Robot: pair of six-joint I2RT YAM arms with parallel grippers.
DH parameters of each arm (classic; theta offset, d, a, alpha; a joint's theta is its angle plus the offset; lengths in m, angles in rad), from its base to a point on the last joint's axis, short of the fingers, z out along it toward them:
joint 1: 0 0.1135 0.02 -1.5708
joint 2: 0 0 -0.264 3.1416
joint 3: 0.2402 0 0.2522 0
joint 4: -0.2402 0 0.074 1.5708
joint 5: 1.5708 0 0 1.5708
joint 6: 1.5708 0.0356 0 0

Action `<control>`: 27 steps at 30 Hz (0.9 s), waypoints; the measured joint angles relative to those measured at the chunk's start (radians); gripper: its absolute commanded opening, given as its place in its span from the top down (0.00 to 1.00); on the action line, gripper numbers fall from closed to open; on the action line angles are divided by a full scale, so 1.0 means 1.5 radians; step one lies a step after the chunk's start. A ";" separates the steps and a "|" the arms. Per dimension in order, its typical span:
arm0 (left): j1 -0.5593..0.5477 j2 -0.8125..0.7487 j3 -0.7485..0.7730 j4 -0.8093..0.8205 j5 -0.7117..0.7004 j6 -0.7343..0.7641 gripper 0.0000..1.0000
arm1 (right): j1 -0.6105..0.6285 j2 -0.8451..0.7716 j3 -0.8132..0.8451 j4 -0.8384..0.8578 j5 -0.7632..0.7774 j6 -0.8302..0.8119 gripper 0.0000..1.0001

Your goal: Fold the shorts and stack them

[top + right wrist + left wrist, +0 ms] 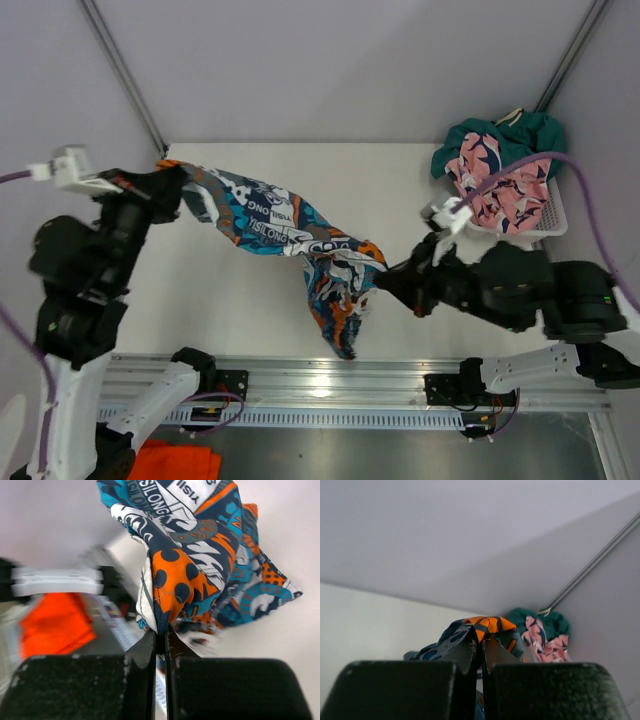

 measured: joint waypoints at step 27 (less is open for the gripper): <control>0.001 0.136 0.547 -0.303 0.048 0.091 1.00 | 0.021 0.015 0.359 -0.010 -0.270 -0.057 1.00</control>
